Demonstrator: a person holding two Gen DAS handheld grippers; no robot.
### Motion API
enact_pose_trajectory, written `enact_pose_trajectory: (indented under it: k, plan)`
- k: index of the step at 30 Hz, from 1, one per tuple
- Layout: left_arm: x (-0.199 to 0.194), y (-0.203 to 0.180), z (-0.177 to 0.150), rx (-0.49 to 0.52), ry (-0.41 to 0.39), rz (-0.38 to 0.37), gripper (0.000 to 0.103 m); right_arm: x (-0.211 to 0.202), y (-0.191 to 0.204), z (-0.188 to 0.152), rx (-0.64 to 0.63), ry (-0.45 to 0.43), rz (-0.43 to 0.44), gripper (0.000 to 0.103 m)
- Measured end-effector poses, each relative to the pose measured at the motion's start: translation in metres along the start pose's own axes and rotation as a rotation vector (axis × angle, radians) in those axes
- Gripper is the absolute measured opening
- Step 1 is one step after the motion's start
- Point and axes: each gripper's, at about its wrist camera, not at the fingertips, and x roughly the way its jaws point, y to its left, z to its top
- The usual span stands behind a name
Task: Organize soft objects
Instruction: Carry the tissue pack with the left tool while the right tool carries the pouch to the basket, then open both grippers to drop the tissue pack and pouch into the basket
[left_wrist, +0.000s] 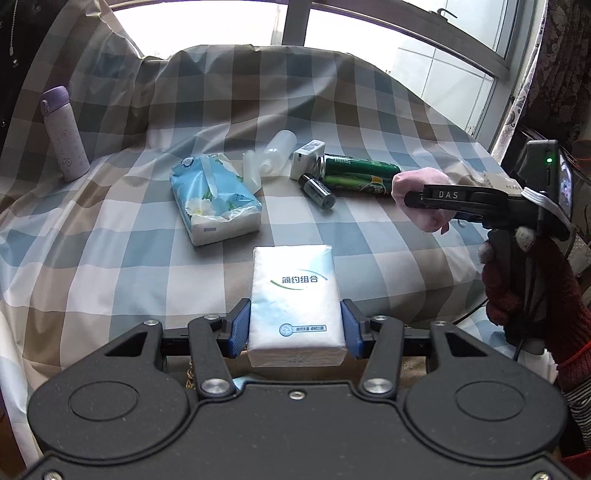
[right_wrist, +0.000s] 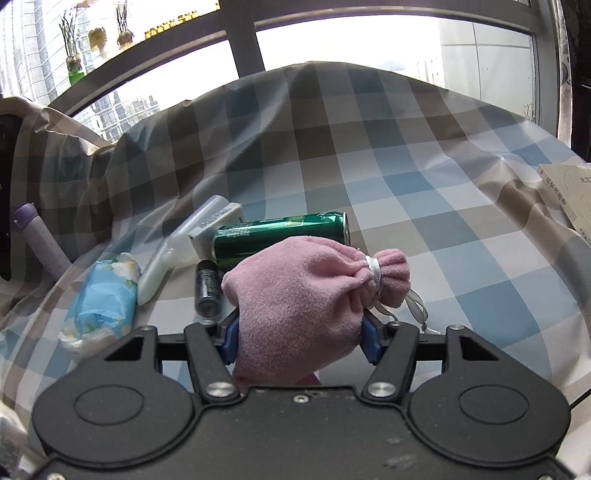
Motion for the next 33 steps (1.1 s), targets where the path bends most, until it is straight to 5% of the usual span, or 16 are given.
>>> enact_pose_trajectory:
  k: [9, 16, 29, 33]
  plan:
    - [-0.005, -0.012, -0.017, 0.003, 0.066, -0.007, 0.050, -0.092, 0.022, -0.030, -0.061, -0.021, 0.105, 0.061]
    - [-0.007, -0.006, -0.028, -0.024, 0.126, 0.031, 0.050, -0.141, 0.027, -0.063, -0.106, 0.060, 0.179, 0.061]
    - [0.001, -0.016, -0.042, -0.005, 0.202, 0.072, 0.050, -0.157, 0.050, -0.092, -0.181, 0.162, 0.324, 0.059]
    - [-0.001, -0.014, -0.043, -0.009, 0.196, 0.075, 0.061, -0.154, 0.048, -0.093, -0.163, 0.170, 0.304, 0.059]
